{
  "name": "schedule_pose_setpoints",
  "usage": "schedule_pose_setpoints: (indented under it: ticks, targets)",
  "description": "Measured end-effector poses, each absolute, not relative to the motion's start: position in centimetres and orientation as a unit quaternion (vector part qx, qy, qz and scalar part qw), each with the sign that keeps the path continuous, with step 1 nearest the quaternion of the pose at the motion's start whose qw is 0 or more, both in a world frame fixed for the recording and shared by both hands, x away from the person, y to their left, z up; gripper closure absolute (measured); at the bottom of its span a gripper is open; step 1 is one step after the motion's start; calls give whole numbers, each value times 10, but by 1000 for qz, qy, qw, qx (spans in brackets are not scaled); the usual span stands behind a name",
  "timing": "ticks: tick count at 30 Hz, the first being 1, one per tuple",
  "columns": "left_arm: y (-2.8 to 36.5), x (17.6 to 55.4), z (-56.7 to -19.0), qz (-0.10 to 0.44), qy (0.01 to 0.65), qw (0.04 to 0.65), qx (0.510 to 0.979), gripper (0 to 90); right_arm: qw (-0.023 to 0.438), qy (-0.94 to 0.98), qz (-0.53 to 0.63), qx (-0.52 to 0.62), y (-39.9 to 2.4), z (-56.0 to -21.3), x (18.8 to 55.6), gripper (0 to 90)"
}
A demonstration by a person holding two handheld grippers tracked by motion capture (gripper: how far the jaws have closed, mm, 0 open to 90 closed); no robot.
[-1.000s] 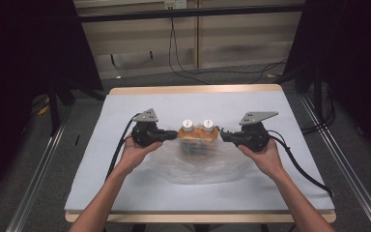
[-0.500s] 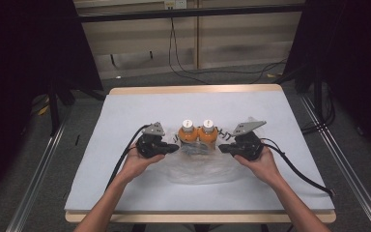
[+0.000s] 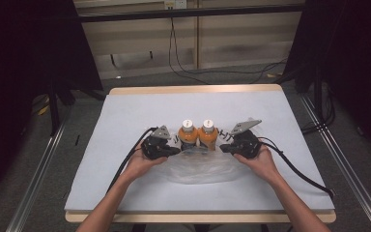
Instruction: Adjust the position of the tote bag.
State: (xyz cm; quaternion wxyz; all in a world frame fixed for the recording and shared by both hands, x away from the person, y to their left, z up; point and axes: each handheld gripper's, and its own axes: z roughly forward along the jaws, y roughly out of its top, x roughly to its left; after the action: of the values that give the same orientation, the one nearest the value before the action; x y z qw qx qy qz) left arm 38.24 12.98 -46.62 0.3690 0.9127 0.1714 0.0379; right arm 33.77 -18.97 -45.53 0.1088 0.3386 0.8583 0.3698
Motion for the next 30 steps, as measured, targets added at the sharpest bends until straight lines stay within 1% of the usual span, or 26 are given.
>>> schedule_pose_setpoints:
  ticks: [2, 4, 6, 10, 12, 13, 14, 15, 19, 22, 29, 30]
  targets:
    - [131, 383, -471, 35, 175, 365, 914, 876, 104, 865, 355, 339, -190, -462, 339, 900]
    - [130, 383, -474, 43, 174, 351, 919, 876, 104, 874, 336, 335, -188, -469, 340, 900]
    - [130, 384, -475, 47, 175, 351, 919, 875, 104, 881, 319, 334, -187, -474, 341, 900]
    - [132, 386, -475, 62, 167, 345, 921, 874, 108, 885, 314, 328, -189, -473, 342, 900]
    - [133, 384, -473, 78, 156, 330, 928, 876, 115, 890, 301, 323, -191, -472, 342, 900]
    - [134, 386, -471, 85, 140, 314, 935, 881, 112, 890, 298, 326, -193, -471, 342, 900]
    - [134, 386, -471, 85, 140, 314, 935, 887, 112, 890, 298, 326, -193, -471, 342, 900]
    - [133, 383, -471, 96, 153, 312, 933, 893, 134, 895, 269, 328, -193, -469, 342, 900]
    - [141, 383, -471, 98, 149, 306, 935, 900, 139, 901, 254, 322, -196, -467, 341, 900]
    - [146, 385, -471, 98, 155, 307, 934, 900, 159, 903, 236, 323, -197, -466, 340, 900]
    - [157, 386, -470, 99, 160, 301, 935, 900, 151, 901, 244, 325, -207, -466, 342, 900]
    - [158, 386, -470, 103, 160, 298, 935, 900, 139, 899, 253, 328, -212, -467, 343, 900]
